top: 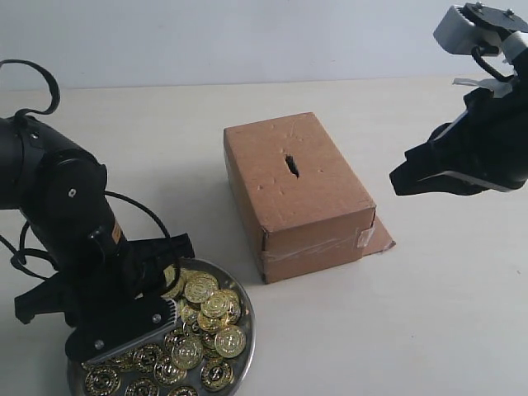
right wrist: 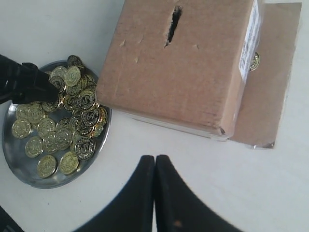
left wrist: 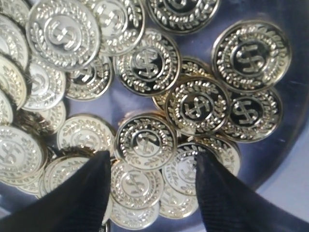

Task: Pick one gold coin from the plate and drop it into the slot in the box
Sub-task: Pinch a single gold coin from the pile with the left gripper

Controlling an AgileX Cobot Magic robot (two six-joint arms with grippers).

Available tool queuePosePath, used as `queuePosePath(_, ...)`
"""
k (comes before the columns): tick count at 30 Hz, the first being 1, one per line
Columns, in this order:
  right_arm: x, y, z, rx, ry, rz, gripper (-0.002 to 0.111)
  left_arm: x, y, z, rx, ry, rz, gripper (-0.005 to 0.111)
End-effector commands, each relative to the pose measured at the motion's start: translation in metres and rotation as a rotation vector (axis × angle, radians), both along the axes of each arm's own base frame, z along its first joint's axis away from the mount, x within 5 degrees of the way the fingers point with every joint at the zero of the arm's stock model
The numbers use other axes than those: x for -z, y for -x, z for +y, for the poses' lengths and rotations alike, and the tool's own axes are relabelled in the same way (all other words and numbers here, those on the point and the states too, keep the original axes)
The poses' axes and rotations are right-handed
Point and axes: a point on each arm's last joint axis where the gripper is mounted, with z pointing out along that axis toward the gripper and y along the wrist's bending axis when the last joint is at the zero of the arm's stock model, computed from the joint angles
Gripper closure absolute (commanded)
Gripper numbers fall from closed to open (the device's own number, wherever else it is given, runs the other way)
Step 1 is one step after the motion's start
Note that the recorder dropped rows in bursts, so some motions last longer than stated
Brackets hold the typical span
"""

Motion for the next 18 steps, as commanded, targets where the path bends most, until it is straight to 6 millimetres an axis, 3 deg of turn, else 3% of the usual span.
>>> queuePosePath(1, -0.0005, 0.001, 0.0008, -0.008, -0.006, -0.003, 0.108, 0.0041, 0.0028, -0.0073, 0.041, -0.005, -0.005, 0.054)
queuePosePath(18, -0.0006, 0.001, 0.001, -0.008, -0.007, -0.003, 0.108, 0.0087, 0.0019, -0.0133, 0.064, -0.02, -0.006, 0.054)
